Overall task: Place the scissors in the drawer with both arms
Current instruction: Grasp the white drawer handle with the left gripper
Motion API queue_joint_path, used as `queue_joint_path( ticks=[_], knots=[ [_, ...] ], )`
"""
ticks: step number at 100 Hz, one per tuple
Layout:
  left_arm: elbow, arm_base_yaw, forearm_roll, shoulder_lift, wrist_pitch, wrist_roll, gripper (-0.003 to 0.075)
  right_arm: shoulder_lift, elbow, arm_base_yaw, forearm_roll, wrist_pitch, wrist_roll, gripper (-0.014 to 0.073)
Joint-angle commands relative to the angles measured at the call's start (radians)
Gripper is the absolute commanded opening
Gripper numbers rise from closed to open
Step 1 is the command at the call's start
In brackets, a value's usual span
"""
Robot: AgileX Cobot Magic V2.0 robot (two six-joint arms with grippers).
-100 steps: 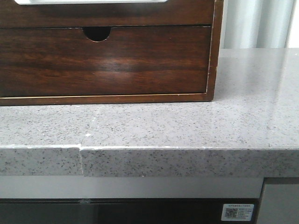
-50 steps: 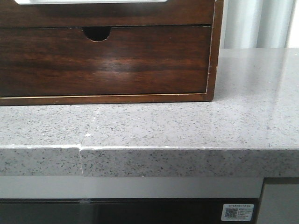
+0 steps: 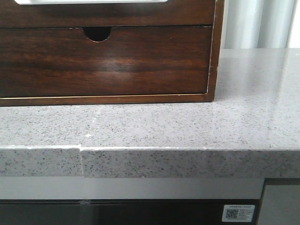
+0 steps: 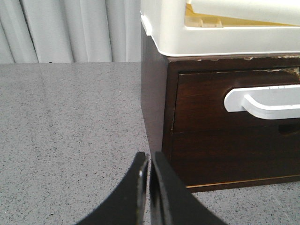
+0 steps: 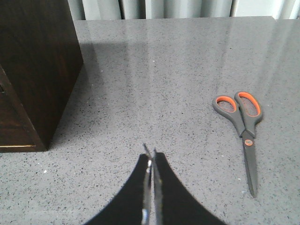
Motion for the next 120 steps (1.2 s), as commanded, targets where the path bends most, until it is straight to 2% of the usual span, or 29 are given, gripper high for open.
queue_joint_path(
  ticks=[1,11,20,24,30,31,35,37,42,47,62,81,90,107,120],
  knots=[
    [-0.037,0.001,-0.006,0.016,-0.065,0.001,-0.0020,0.015,-0.037,-0.002,-0.003,-0.081,-0.004,-0.0069],
    [-0.035,0.001,-0.006,0.016,-0.067,-0.001,-0.0020,0.015,-0.037,-0.002,-0.003,-0.085,-0.004,-0.0054],
    [-0.035,0.005,-0.006,0.016,-0.070,-0.012,0.0021,0.015,-0.037,-0.002,-0.003,-0.087,-0.004,0.0062],
    [-0.035,0.005,-0.006,0.016,-0.072,-0.012,0.0094,0.015,-0.037,-0.002,-0.003,-0.089,-0.004,0.0157],
    [-0.035,0.005,-0.006,0.016,-0.072,-0.012,0.0260,0.015,-0.037,-0.002,-0.020,-0.093,-0.004,0.0316],
    [-0.035,0.005,-0.006,0.016,-0.072,-0.012,0.0260,0.015,-0.037,-0.002,-0.022,-0.096,-0.004,0.0334],
    [-0.035,0.005,-0.006,0.016,-0.072,-0.012,0.0403,0.015,-0.037,-0.002,-0.035,-0.107,-0.004,0.0429],
    [-0.035,0.005,-0.006,0.016,-0.072,-0.012,0.0441,0.015,-0.037,-0.002,-0.039,-0.112,-0.004,0.0468],
    [-0.035,0.005,-0.015,0.016,-0.072,-0.012,0.0555,0.015,-0.037,-0.002,-0.039,-0.130,-0.004,0.0530],
    [-0.035,0.005,-0.015,0.016,-0.072,-0.012,0.0604,0.015,-0.037,-0.002,-0.039,-0.133,-0.004,0.0555],
    [-0.035,0.005,-0.020,0.016,-0.072,-0.012,0.0593,0.015,-0.037,-0.002,-0.039,-0.129,-0.004,0.0556],
    [-0.035,0.005,-0.132,0.016,-0.072,-0.012,0.0562,0.015,-0.037,-0.002,-0.037,-0.129,-0.004,0.0556],
    [-0.034,0.005,-0.280,0.016,-0.072,-0.012,0.0549,0.015,-0.037,-0.002,-0.022,-0.129,-0.004,0.0556],
    [-0.005,0.005,-0.671,0.025,-0.078,-0.012,0.0509,0.015,-0.037,-0.002,0.021,-0.131,-0.004,0.0556],
    [0.025,0.005,-0.849,0.072,-0.068,-0.012,0.0478,0.015,-0.037,-0.002,0.025,-0.129,-0.004,0.0556]
  ],
)
